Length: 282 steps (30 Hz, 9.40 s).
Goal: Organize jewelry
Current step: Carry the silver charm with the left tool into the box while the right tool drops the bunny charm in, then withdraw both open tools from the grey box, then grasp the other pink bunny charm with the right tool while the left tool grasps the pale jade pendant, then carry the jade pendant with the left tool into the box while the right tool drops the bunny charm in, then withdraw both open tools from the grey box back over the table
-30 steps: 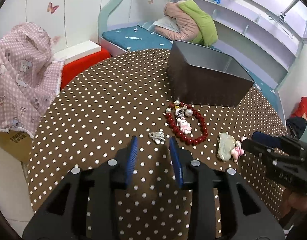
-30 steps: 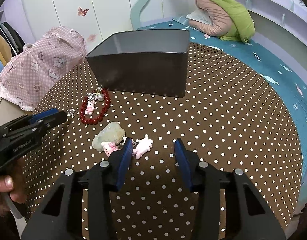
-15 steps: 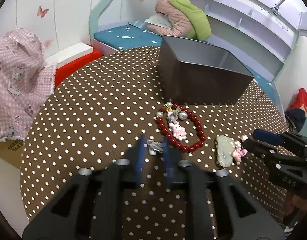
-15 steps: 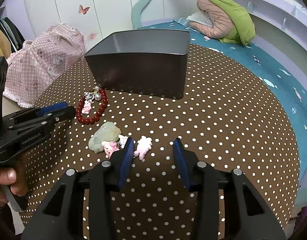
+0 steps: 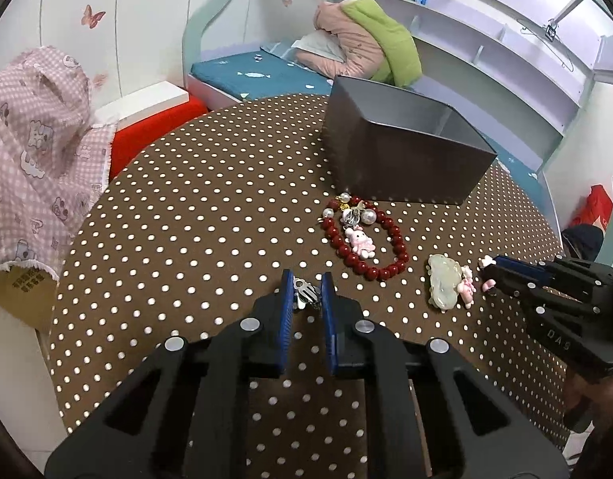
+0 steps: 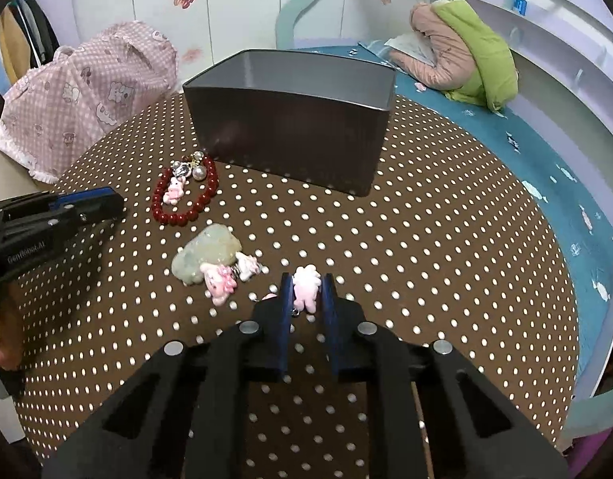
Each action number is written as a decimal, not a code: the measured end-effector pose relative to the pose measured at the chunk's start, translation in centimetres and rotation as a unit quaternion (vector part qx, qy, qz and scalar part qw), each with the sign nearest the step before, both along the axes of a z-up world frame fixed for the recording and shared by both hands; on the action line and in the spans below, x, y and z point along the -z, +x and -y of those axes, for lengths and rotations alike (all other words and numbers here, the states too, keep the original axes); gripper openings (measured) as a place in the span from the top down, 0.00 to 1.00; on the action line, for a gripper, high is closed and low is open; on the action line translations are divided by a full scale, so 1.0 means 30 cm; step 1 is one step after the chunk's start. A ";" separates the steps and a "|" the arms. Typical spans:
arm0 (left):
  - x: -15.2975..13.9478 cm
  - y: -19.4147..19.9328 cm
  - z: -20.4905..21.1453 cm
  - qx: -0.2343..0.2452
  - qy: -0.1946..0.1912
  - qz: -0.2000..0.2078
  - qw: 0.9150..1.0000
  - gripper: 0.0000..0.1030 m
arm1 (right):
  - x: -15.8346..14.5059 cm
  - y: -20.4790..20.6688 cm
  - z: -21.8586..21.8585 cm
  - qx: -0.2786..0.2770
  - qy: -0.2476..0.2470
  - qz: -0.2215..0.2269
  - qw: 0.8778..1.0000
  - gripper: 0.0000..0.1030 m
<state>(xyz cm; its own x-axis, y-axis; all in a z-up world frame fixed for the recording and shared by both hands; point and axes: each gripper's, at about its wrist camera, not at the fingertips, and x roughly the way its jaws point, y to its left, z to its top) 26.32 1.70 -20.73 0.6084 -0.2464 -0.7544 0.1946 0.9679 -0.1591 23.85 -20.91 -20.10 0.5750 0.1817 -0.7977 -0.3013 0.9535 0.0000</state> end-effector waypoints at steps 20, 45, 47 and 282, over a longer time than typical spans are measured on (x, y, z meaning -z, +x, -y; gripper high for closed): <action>-0.180 -0.029 0.024 0.007 -0.020 0.053 0.998 0.86 | -0.248 -0.002 0.115 -0.016 0.137 0.046 0.989 0.88; -0.522 0.353 0.201 0.052 -0.053 0.109 0.991 0.86 | -0.467 0.357 0.047 -0.037 0.117 0.076 0.989 0.87; -0.490 0.387 0.219 0.055 -0.049 0.094 0.993 0.86 | -0.436 0.380 0.051 -0.032 0.116 0.061 0.991 0.87; -0.537 0.232 0.107 -0.054 -0.001 0.162 0.985 0.07 | -0.469 0.300 0.115 0.015 0.130 0.113 0.985 0.08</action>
